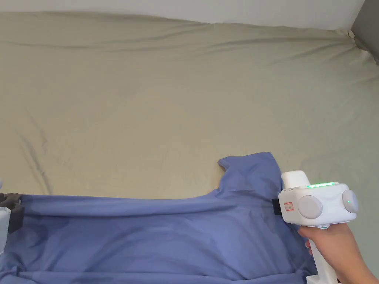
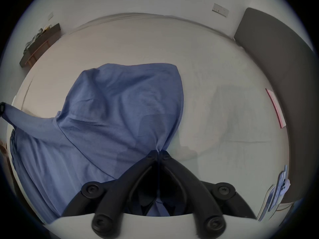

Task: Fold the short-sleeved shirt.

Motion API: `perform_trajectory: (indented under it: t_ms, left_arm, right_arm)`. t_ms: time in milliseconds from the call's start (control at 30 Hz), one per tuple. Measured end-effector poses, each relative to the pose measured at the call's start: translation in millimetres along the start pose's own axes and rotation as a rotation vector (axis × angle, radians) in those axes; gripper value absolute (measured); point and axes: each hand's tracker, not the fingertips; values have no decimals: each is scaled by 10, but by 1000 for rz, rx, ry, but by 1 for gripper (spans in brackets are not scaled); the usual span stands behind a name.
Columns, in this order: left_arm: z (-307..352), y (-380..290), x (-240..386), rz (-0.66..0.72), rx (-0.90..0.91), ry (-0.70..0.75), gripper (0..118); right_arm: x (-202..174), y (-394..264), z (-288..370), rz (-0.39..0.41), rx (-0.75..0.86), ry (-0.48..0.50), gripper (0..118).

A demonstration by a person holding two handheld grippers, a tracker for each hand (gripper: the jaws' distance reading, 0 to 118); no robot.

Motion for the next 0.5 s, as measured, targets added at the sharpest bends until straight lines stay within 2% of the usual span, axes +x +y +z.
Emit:
perform_trajectory:
  t_ms: [67,133,400,500]
  left_arm:
    - [54,7,-18,21,2,-13,4]
    - [149,38,-34,31,17,-22,4]
    - [611,29,-208,25,51,10,4]
    - [791,-97,-267,22,45,17,4]
  right_arm:
    - [80,13,162,-57,26,16,3]
    - [144,50,443,-71,68,42,3]
    - [350,-39,1588,-15,116,84,3]
    - [326,-234,1868,58,106,92,3]
